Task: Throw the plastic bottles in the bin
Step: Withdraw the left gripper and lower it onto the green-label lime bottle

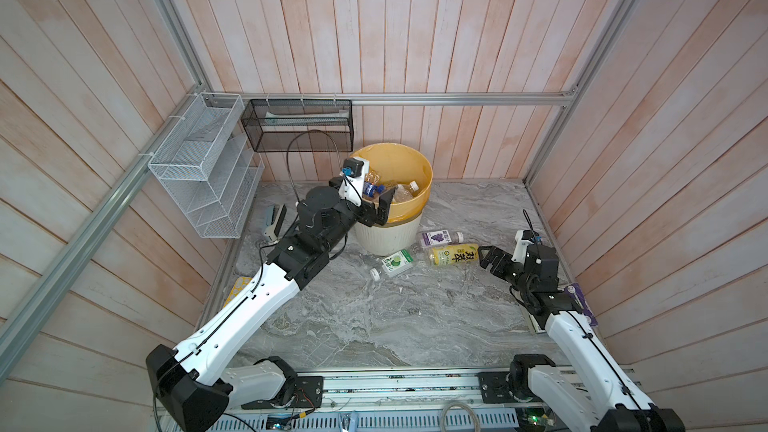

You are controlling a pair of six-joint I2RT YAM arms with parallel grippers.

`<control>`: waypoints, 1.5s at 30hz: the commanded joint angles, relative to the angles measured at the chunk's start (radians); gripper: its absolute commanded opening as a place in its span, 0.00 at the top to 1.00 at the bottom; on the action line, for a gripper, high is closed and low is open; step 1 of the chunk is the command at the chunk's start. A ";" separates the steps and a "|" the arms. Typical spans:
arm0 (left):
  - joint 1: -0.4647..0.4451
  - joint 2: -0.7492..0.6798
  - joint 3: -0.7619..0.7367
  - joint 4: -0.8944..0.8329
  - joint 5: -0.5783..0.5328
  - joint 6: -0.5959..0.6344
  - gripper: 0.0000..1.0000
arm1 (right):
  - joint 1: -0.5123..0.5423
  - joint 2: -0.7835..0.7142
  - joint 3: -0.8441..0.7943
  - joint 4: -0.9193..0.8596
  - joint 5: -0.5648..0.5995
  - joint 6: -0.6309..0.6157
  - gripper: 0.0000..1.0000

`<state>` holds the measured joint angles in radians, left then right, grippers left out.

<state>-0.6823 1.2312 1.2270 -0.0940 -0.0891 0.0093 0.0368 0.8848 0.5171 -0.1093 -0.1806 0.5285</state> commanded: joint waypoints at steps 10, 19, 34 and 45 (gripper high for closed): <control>-0.157 0.059 -0.366 -0.045 -0.126 -0.077 0.00 | 0.003 -0.006 0.008 -0.011 0.035 0.024 0.01; -0.137 0.279 -0.360 0.027 -0.095 -0.061 0.00 | 0.003 -0.009 0.006 -0.030 0.049 0.015 0.01; -0.118 0.482 -0.289 0.067 -0.057 -0.052 0.00 | 0.003 -0.004 0.000 -0.029 0.044 0.004 0.01; -0.200 0.480 -0.288 0.022 0.026 -0.103 0.16 | 0.004 -0.020 -0.021 -0.027 0.048 0.005 0.01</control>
<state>-0.8532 1.7298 0.9371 -0.0624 -0.0990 -0.0578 0.0368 0.8783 0.5129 -0.1284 -0.1505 0.5465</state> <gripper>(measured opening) 0.843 0.991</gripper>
